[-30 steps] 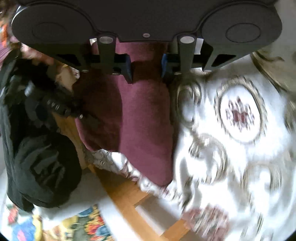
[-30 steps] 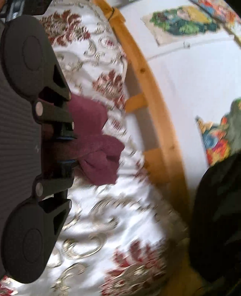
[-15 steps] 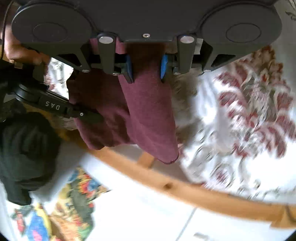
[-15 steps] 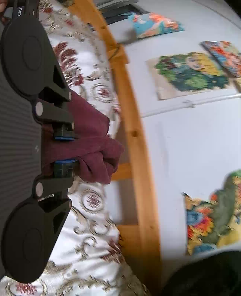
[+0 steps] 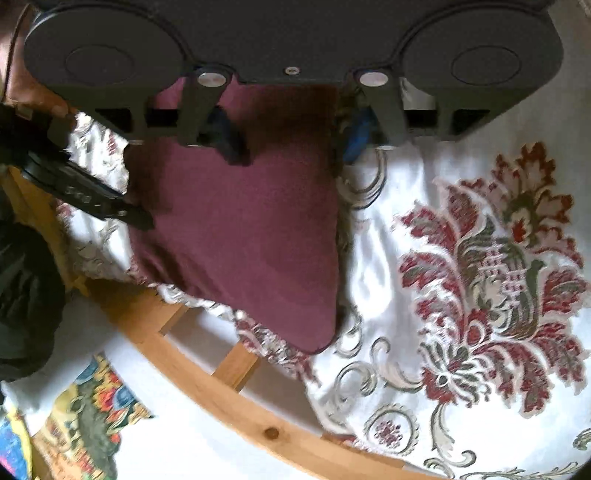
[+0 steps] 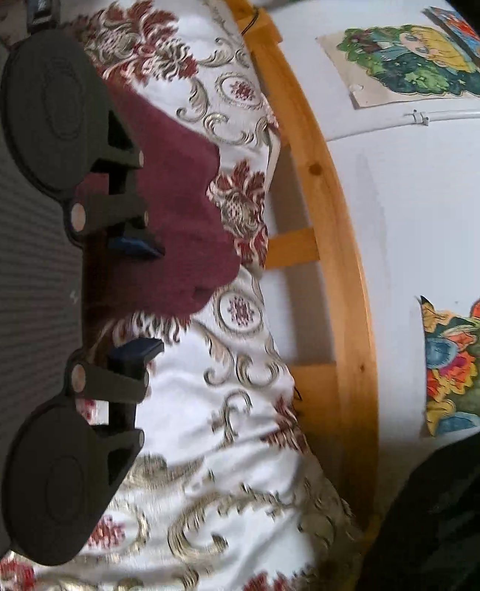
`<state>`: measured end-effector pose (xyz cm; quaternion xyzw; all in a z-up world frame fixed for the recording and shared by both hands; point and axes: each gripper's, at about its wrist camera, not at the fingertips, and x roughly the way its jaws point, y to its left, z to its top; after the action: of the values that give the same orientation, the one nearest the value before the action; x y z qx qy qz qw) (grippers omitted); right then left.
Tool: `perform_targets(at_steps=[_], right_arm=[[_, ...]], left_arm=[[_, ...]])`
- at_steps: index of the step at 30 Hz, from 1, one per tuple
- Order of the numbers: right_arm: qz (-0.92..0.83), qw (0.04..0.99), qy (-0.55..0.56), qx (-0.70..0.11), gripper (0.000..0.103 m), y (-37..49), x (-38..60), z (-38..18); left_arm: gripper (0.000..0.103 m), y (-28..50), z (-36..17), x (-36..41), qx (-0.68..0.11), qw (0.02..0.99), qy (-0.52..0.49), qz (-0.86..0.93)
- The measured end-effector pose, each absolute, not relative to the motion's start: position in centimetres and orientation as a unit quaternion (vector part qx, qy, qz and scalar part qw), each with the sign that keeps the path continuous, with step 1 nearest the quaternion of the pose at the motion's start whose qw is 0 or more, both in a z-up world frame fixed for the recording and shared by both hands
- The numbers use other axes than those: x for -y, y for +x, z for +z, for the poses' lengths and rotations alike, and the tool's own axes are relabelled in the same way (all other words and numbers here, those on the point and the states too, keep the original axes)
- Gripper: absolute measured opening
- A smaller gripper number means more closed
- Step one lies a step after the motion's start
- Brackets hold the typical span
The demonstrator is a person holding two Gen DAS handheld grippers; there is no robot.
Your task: Fold small clothes
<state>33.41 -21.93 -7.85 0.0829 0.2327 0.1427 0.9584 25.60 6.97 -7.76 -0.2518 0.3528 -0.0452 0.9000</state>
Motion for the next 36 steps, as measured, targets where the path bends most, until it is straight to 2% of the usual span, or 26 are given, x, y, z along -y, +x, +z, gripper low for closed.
perform_targets(at_steps=[3,10,15,24,36], right_arm=[[0.130,0.961,0.079,-0.230,0.062,32.3,22.3,-7.8],[0.129,0.970,0.070,-0.195,0.089,27.3,22.3,-5.9],[0.152,0.975,0.051,-0.153,0.101,22.5,21.6,-4.2],[0.187,0.973,0.061,-0.122,0.103,15.1,22.3,-2.9],[0.198,0.965,0.045,-0.163,0.103,9.7,23.5,-3.0]], left_arm=[[0.078,25.1,-7.4,-6.8,-0.359,0.901,-0.239,-0.037],[0.097,22.6,-4.1,-5.5,-0.334,0.922,-0.194,-0.027],[0.102,19.9,-1.2,-4.2,-0.297,0.942,-0.155,-0.021],[0.102,13.1,1.2,-4.2,-0.257,0.958,-0.125,0.021],[0.102,5.4,1.2,-3.1,-0.230,0.965,-0.118,0.040]])
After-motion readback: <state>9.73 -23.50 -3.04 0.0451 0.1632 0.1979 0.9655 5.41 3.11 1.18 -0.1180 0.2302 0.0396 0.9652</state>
